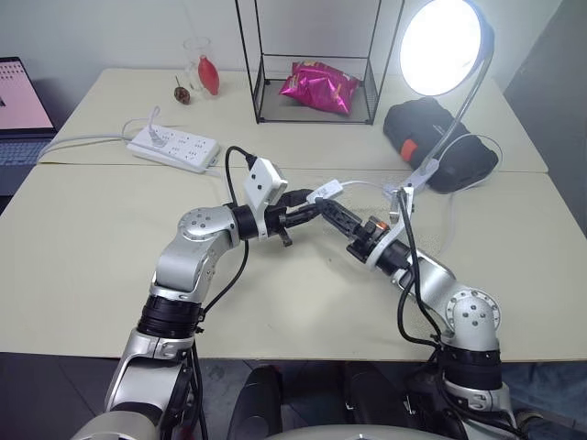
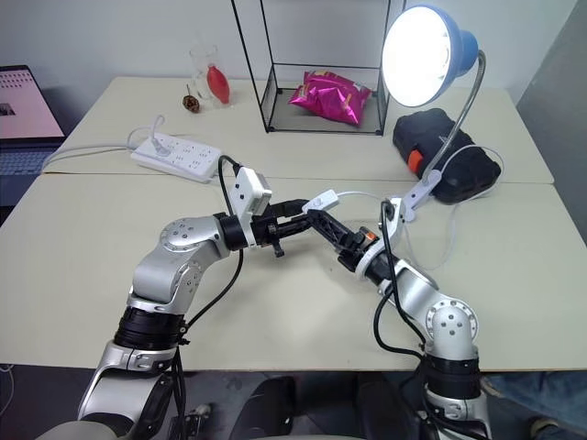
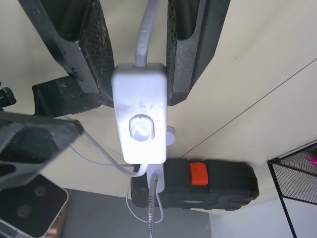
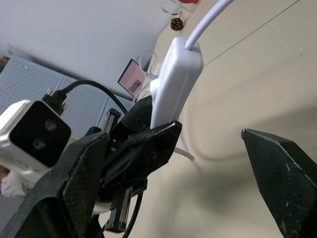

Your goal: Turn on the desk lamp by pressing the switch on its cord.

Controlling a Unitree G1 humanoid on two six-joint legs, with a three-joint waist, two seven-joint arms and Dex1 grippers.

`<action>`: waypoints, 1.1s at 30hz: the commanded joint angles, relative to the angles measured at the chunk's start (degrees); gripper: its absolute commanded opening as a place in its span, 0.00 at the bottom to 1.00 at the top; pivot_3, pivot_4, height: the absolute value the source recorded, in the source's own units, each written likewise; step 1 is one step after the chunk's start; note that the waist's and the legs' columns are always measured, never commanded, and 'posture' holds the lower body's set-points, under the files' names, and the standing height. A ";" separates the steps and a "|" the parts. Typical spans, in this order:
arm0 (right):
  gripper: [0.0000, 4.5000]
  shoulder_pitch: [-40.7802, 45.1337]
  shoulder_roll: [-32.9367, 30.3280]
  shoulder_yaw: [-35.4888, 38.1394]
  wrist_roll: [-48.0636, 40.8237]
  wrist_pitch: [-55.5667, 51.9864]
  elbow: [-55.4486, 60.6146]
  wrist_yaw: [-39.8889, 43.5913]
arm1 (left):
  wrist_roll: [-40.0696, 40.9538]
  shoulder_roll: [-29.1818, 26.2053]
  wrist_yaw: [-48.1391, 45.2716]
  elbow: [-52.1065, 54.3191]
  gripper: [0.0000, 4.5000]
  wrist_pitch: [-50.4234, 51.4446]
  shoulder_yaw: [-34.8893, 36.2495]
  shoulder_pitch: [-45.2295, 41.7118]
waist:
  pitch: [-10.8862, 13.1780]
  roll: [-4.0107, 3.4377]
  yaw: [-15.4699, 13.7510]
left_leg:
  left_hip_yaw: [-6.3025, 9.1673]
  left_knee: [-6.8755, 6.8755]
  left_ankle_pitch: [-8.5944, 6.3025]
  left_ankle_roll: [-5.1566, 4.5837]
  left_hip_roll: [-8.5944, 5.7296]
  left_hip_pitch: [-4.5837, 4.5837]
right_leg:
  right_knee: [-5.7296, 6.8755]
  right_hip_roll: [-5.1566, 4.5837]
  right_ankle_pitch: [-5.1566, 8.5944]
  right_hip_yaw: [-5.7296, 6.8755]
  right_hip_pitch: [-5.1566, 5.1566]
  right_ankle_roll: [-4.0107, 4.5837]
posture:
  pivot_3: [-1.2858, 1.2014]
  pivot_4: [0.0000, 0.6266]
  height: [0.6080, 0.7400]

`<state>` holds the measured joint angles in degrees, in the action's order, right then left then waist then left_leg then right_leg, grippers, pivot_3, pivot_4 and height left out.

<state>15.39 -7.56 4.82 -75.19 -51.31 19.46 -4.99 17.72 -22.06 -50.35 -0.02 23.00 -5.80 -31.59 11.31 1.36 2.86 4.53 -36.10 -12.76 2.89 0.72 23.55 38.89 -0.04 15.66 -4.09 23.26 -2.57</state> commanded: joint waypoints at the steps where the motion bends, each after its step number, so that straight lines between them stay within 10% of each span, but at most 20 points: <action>1: 1.00 -2.08 -6.81 -0.38 -1.28 -3.45 7.14 5.35 | -0.41 0.14 0.53 0.07 0.24 -2.21 0.34 -0.84 | 0.00 0.00 0.00 | 0.00 0.00 0.00 0.00 -0.01 0.01 | -0.01 -0.01 0.01 0.00 0.00 -0.01 | 0.52 0.24 1.00; 11: 1.00 -3.22 -33.68 -1.31 13.66 -1.19 21.37 25.92 | -6.46 0.29 0.16 -9.87 0.24 -11.32 -2.73 -1.16 | -0.03 0.05 -0.20 | 0.02 -0.06 0.00 -0.01 0.00 0.00 | -0.01 0.04 0.06 0.02 -0.02 -0.11 | 0.52 0.24 1.00; 28: 1.00 -6.65 -42.58 -0.85 34.19 11.01 18.72 39.71 | -12.23 4.43 -1.22 -30.68 0.24 -25.01 -4.56 -2.84 | -0.05 0.10 -1.02 | -0.01 -0.19 0.01 -0.01 -0.03 0.00 | -0.01 0.01 0.05 0.00 -0.06 -0.12 | 0.52 0.24 1.00; 33: 1.00 -6.35 -42.06 -0.96 35.84 11.22 17.90 41.17 | -12.42 4.45 -2.01 -32.05 0.55 -25.56 -4.53 -2.82 | -0.06 0.10 -1.09 | 0.00 -0.28 0.01 -0.01 -0.03 0.00 | 0.03 0.01 0.05 0.01 -0.09 -0.13 | 0.52 0.24 1.00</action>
<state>8.40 -49.60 3.17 -40.05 -41.40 36.91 35.06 5.54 -17.91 -51.72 -31.61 -1.78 -10.27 -34.17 11.26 1.45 1.77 4.53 -36.40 -12.75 2.88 0.69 23.55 38.93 -0.03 15.70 -4.08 23.16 -2.70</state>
